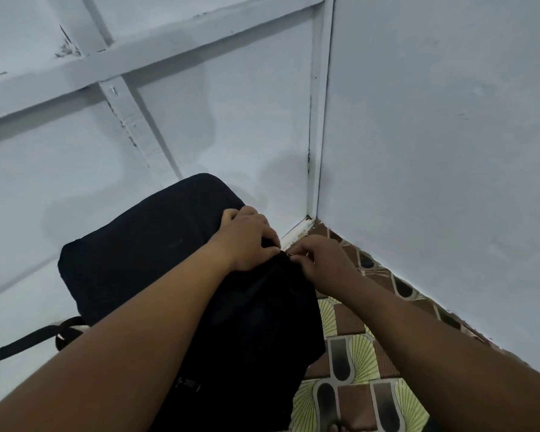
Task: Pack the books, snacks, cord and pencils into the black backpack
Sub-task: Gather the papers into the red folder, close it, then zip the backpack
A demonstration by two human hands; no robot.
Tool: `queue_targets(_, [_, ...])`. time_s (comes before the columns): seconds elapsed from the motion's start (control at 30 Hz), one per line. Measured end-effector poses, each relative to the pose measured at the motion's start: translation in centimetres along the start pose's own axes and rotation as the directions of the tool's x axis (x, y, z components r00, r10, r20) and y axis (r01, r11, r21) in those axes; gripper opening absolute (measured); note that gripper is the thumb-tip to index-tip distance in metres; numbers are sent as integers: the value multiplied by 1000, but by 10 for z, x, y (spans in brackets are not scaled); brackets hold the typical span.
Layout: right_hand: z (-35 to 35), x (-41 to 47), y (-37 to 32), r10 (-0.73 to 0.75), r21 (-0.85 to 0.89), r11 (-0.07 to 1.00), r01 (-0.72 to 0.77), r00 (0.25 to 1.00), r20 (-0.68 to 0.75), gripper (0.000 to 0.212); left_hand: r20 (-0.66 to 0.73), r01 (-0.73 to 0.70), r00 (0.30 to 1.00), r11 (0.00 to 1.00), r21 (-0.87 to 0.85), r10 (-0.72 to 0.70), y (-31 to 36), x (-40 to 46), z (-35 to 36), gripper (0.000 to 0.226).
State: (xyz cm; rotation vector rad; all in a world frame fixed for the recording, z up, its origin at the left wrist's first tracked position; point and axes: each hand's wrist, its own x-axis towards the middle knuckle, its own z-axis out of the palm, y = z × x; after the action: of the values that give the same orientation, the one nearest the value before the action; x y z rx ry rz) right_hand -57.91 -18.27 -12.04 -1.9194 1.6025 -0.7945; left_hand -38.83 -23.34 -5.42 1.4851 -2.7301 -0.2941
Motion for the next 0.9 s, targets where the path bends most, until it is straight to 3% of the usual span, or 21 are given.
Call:
queue_targets(0.27, [-3, -56, 22, -150, -35, 989, 147, 983, -103, 11, -33, 31, 999, 1000, 4, -31, -1, 3, 5, 16])
queue_targets(0.5, [10, -138, 25, -143, 89, 985, 145, 989, -30, 11, -15, 41, 999, 998, 56, -40, 1, 4, 7, 14])
queue_targets(0.6, [8, -153, 18, -118, 101, 987, 124, 991, -63, 12, -2, 11, 1000, 994, 108, -11, 6, 1, 4, 15])
queue_targets(0.67, [2, -159, 14, -102, 69, 992, 109, 990, -101, 11, -47, -52, 997, 992, 115, 58, 14, -6, 4, 15])
queue_targets(0.73, [-3, -164, 6, -83, 32, 996, 89, 986, -147, 13, -79, -167, 983, 985, -37, 164, 33, -19, 3, 19])
queue_targets(0.8, [-5, -169, -4, -34, 3, 999, 35, 976, -214, 10, 63, -274, 954, 939, -208, 292, 58, -37, 5, 26])
queue_targets(0.87, [-3, -175, -15, 13, -34, 999, -23, 963, -271, 4, 224, -372, 886, 911, -178, 406, 77, -54, 14, 24])
queue_targets(0.9, [0, -179, -20, 26, -55, 998, -44, 956, -291, 3, 227, -410, 875, 904, -123, 427, 81, -60, 21, 19])
